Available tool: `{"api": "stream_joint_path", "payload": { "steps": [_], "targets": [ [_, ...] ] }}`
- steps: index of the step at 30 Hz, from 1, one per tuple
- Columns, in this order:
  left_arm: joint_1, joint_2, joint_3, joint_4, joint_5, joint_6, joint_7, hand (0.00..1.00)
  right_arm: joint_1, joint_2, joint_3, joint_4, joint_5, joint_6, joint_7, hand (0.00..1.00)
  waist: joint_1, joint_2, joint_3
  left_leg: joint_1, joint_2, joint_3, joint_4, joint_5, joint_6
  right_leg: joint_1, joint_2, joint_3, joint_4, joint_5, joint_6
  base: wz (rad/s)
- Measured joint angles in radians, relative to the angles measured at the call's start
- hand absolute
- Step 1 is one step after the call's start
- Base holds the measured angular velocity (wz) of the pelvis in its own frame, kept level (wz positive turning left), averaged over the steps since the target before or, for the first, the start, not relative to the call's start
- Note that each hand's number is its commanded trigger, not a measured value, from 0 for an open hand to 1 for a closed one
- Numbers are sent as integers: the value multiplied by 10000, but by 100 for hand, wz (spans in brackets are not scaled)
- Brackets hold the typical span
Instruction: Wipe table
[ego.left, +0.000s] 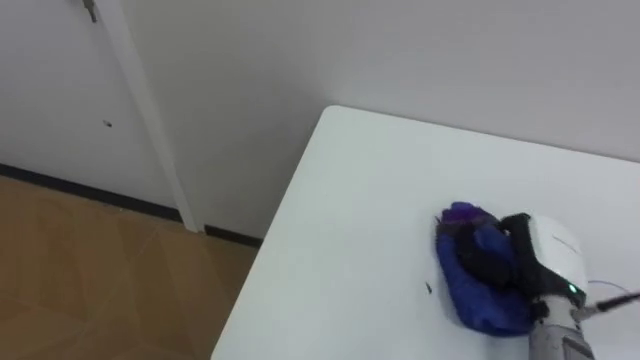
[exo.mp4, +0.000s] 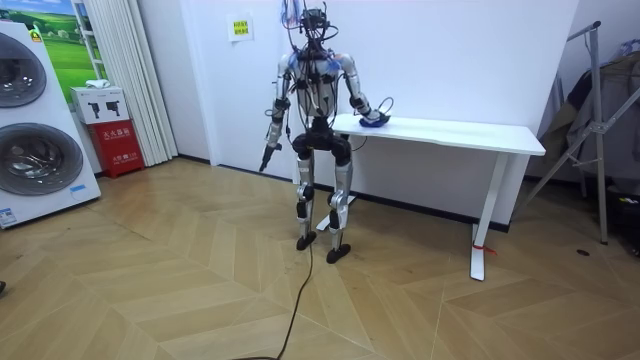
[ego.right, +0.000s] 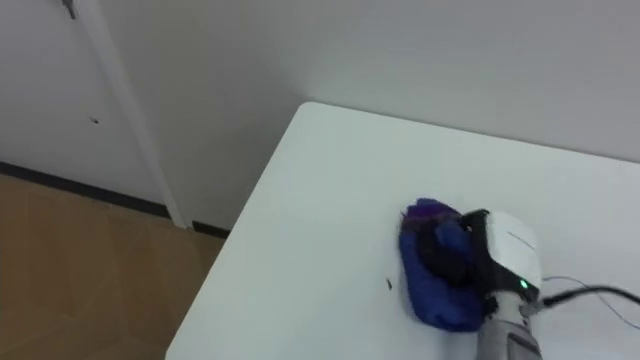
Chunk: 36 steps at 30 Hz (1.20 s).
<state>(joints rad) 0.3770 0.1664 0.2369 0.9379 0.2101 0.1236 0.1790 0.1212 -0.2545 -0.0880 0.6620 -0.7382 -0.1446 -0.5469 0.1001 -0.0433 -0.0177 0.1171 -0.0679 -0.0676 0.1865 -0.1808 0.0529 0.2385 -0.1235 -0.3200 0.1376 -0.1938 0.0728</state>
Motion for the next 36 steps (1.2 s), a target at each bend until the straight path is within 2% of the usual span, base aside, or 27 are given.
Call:
{"api": "stream_joint_path", "payload": {
  "steps": [4,9,12,14,16,18,19,20,21,22,23,24,25,27,28,29,30,32,33,34,36],
  "targets": [
    [68,28,367,33,9,-53,94,0,355,-211,-992,661,73,-3,-562,100,-396,-31,-33,139,33,101,7,-96,23,35,10,171,131,5,7,-16],
    [76,34,464,32,37,-129,94,0,774,-580,-1483,872,354,-1,-615,100,-498,-14,-51,289,44,149,36,-147,31,138,14,181,157,28,35,-8],
    [36,28,416,29,-14,-128,93,0,776,-570,-1567,707,343,196,-396,100,-483,-7,-50,352,66,186,33,-154,29,182,19,192,156,28,35,-6],
    [32,26,272,29,-88,-122,103,0,642,-573,-1318,396,335,556,-203,100,-405,-16,-40,354,84,264,31,-151,24,155,32,196,163,33,27,-11],
    [-89,-13,-66,206,-235,-106,111,0,532,-551,-941,-289,190,1335,225,100,-221,21,-15,343,104,454,11,-165,-7,17,88,415,212,64,-23,-26],
    [-279,-83,-158,379,-235,-41,114,0,322,-467,-661,-814,-116,1908,671,100,-103,14,32,290,209,645,0,-166,-39,-156,150,595,344,101,-74,-38],
    [-379,-95,-301,398,-234,0,117,0,140,-472,-206,-1199,-202,2274,1051,100,-11,72,34,257,266,769,-28,-144,-76,-246,204,730,370,130,-121,-37],
    [-444,-109,-376,398,-238,2,117,0,59,-466,39,-1425,-244,2438,1245,100,94,37,66,226,310,872,-37,-141,-95,-324,229,767,369,157,-163,-38],
    [-598,-113,-537,421,-293,16,111,0,-135,-394,646,-1899,-546,2783,1643,100,265,43,81,120,391,975,-23,-129,-138,-478,293,807,382,208,-230,-24],
    [-722,-112,-694,427,-420,32,89,0,-379,-357,1289,-2388,-888,2993,2089,100,360,39,175,52,424,953,-13,-103,-178,-547,337,814,384,230,-265,-12],
    [-785,-113,-781,428,-425,44,80,0,-520,-359,1610,-2566,-1079,3024,2302,100,420,-11,200,-24,438,934,-12,-89,-199,-627,355,806,387,239,-281,0],
    [-893,-114,-952,422,-426,61,71,0,-959,-340,2298,-2760,-1375,3094,2753,100,577,12,220,-126,465,912,-7,-70,-232,-716,385,780,383,255,-306,5],
    [-913,-120,-1018,381,-407,79,64,0,-1390,-292,2744,-2820,-1401,3138,3182,100,768,-6,233,-230,487,880,-1,-54,-251,-803,402,704,376,263,-320,9],
    [-845,-119,-1019,345,-408,160,66,0,-1847,-247,3051,-2796,-1400,3154,3665,100,1031,-27,264,-295,471,719,8,-47,-260,-797,417,625,324,261,-322,26],
    [-665,-117,-1017,317,-416,264,68,0,-2032,-255,3057,-2702,-1340,3152,3837,100,1102,-103,241,-354,441,586,8,-37,-256,-812,396,420,304,261,-321,39],
    [-549,-112,-1020,292,-421,329,66,0,-2117,-270,3054,-2566,-1244,3142,3866,100,1118,-92,258,-328,438,551,8,-14,-247,-812,390,393,300,259,-318,39],
    [-233,-102,-1011,225,-415,438,58,0,-2204,-274,2965,-2271,-1122,3094,3850,100,1152,-150,229,-278,426,476,11,-6,-237,-773,387,395,295,259,-317,31],
    [200,-90,-926,242,-416,539,42,0,-2100,-308,2698,-1941,-925,2761,3667,100,1031,-219,256,-257,389,265,12,-13,-223,-643,366,230,281,258,-316,33],
    [368,-93,-789,241,-413,564,30,0,-1910,-315,2454,-1635,-596,2452,3424,100,943,-247,244,-244,370,181,10,-27,-199,-571,340,128,266,258,-316,39],
    [411,-62,-690,241,-413,563,-1,0,-1755,-317,2180,-1349,-237,2113,3182,100,865,-260,247,-193,369,63,-3,-34,-189,-439,319,35,191,259,-314,38],
    [403,-39,-289,240,-396,513,-105,0,-1438,-315,1794,-1050,63,1680,2774,100,822,-222,214,-143,317,21,19,-63,-143,-269,271,-22,93,241,-283,22]
  ]
}}
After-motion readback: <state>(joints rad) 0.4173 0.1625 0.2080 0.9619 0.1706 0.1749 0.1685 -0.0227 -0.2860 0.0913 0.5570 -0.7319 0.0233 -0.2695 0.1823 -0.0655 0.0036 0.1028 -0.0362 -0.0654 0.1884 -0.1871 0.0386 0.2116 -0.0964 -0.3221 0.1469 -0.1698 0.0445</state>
